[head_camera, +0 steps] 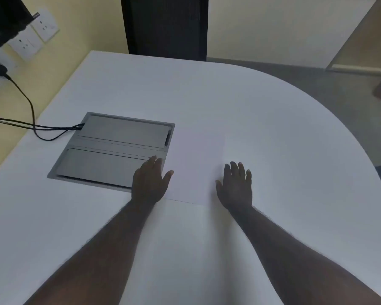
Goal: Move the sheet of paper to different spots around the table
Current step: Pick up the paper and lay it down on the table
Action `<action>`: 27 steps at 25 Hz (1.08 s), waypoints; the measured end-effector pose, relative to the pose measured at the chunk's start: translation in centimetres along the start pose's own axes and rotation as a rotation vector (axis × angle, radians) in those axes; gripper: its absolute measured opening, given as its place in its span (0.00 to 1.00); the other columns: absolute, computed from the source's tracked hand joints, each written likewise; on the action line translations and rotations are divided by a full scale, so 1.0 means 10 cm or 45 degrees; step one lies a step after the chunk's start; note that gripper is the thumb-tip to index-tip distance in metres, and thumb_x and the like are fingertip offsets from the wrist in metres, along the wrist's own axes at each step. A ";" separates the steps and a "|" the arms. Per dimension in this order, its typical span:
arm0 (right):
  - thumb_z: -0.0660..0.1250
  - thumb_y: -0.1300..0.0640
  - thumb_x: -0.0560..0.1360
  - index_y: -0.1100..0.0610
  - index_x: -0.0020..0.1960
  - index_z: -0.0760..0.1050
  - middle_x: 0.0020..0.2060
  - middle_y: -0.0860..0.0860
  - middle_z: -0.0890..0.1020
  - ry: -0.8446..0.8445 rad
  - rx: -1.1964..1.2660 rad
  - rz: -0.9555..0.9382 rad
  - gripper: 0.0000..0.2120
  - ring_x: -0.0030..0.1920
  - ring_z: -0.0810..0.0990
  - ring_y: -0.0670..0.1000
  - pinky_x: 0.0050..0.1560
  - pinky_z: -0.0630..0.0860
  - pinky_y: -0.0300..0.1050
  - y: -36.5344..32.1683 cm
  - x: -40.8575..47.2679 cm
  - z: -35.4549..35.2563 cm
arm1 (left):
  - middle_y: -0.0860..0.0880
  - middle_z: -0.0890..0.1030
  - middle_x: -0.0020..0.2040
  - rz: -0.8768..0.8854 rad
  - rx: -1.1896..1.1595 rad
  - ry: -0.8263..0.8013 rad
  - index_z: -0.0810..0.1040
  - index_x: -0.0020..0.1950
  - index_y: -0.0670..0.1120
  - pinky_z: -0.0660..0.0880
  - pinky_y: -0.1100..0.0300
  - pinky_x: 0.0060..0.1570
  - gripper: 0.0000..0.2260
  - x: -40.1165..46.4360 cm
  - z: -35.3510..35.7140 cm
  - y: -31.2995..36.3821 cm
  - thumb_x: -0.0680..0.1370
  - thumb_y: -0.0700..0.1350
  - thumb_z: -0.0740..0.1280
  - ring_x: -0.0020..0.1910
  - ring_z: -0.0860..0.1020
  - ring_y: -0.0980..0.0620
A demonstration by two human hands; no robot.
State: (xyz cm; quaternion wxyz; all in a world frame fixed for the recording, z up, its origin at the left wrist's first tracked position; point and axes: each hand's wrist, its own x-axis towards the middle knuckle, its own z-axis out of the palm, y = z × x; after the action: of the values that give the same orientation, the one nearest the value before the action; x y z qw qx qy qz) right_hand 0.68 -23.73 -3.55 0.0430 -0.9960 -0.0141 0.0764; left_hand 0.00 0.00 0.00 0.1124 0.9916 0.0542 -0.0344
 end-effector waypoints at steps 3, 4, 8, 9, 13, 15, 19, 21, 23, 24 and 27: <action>0.60 0.48 0.79 0.61 0.71 0.63 0.72 0.57 0.68 -0.008 0.101 0.072 0.26 0.75 0.60 0.59 0.75 0.53 0.58 -0.02 0.24 0.09 | 0.44 0.65 0.76 -0.044 0.003 -0.034 0.64 0.75 0.42 0.62 0.50 0.70 0.27 0.22 0.12 0.01 0.80 0.54 0.61 0.74 0.64 0.47; 0.61 0.48 0.78 0.62 0.70 0.65 0.69 0.58 0.69 -0.027 0.141 0.082 0.25 0.73 0.63 0.59 0.74 0.55 0.57 -0.03 0.33 0.11 | 0.44 0.64 0.77 -0.026 0.014 -0.071 0.63 0.76 0.43 0.62 0.51 0.70 0.27 0.27 0.16 0.00 0.80 0.54 0.61 0.74 0.64 0.47; 0.62 0.47 0.78 0.60 0.61 0.70 0.59 0.56 0.74 -0.061 0.282 0.199 0.19 0.60 0.72 0.58 0.60 0.68 0.53 -0.10 0.60 0.14 | 0.45 0.60 0.78 0.043 0.049 -0.165 0.58 0.78 0.44 0.60 0.52 0.71 0.29 0.45 0.35 -0.02 0.80 0.55 0.60 0.76 0.61 0.48; 0.61 0.46 0.78 0.59 0.59 0.71 0.57 0.55 0.74 -0.084 0.266 0.235 0.18 0.59 0.72 0.58 0.57 0.68 0.54 -0.11 0.64 0.16 | 0.46 0.59 0.79 0.037 0.051 -0.197 0.57 0.78 0.44 0.60 0.52 0.71 0.30 0.49 0.39 -0.02 0.80 0.55 0.59 0.76 0.61 0.49; 0.61 0.45 0.78 0.60 0.58 0.72 0.55 0.55 0.73 -0.130 0.369 0.409 0.19 0.58 0.72 0.58 0.55 0.68 0.54 -0.17 0.73 0.25 | 0.46 0.59 0.78 0.007 0.046 -0.279 0.56 0.78 0.45 0.62 0.51 0.70 0.32 0.58 0.53 -0.02 0.79 0.59 0.59 0.75 0.61 0.47; 0.62 0.45 0.77 0.60 0.57 0.72 0.54 0.55 0.73 -0.130 0.487 0.507 0.19 0.58 0.72 0.58 0.55 0.69 0.54 -0.19 0.75 0.28 | 0.46 0.60 0.78 -0.003 0.066 -0.270 0.57 0.77 0.45 0.63 0.50 0.68 0.33 0.61 0.58 -0.03 0.78 0.59 0.61 0.74 0.63 0.46; 0.66 0.46 0.75 0.60 0.60 0.72 0.56 0.55 0.73 -0.163 0.721 0.703 0.21 0.60 0.73 0.59 0.57 0.70 0.55 -0.28 0.83 0.27 | 0.47 0.62 0.77 -0.031 0.139 -0.252 0.58 0.76 0.45 0.64 0.50 0.65 0.34 0.65 0.63 -0.04 0.76 0.60 0.64 0.71 0.66 0.45; 0.67 0.47 0.73 0.60 0.59 0.72 0.57 0.55 0.73 -0.190 0.793 0.796 0.21 0.60 0.73 0.59 0.58 0.72 0.55 -0.31 0.87 0.26 | 0.48 0.63 0.76 -0.044 0.163 -0.241 0.59 0.76 0.46 0.64 0.49 0.64 0.34 0.66 0.64 -0.03 0.76 0.60 0.65 0.70 0.67 0.45; 0.68 0.48 0.71 0.61 0.57 0.73 0.56 0.55 0.72 -0.218 0.881 0.889 0.21 0.59 0.74 0.59 0.59 0.74 0.57 -0.32 0.91 0.24 | 0.49 0.63 0.76 -0.058 0.160 -0.229 0.59 0.76 0.46 0.65 0.48 0.63 0.34 0.66 0.65 -0.03 0.75 0.61 0.65 0.69 0.67 0.45; 0.68 0.49 0.70 0.61 0.57 0.73 0.55 0.55 0.72 -0.236 0.938 0.927 0.21 0.59 0.74 0.60 0.59 0.75 0.57 -0.32 0.92 0.23 | 0.50 0.64 0.75 -0.065 0.155 -0.223 0.59 0.75 0.46 0.65 0.48 0.63 0.34 0.66 0.65 -0.02 0.75 0.61 0.66 0.69 0.67 0.45; 0.68 0.51 0.69 0.62 0.55 0.75 0.52 0.53 0.68 -0.269 1.120 1.003 0.19 0.55 0.72 0.59 0.53 0.76 0.54 -0.33 0.93 0.22 | 0.50 0.65 0.75 -0.079 0.132 -0.209 0.59 0.75 0.46 0.65 0.49 0.63 0.34 0.67 0.64 -0.01 0.75 0.60 0.66 0.69 0.67 0.46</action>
State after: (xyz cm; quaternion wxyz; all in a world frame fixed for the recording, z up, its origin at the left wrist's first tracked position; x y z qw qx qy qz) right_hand 9.46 -19.90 -6.84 0.4181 -0.8019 0.3851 0.1838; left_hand 6.25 -0.67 -6.77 0.0637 0.9878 0.0735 -0.1215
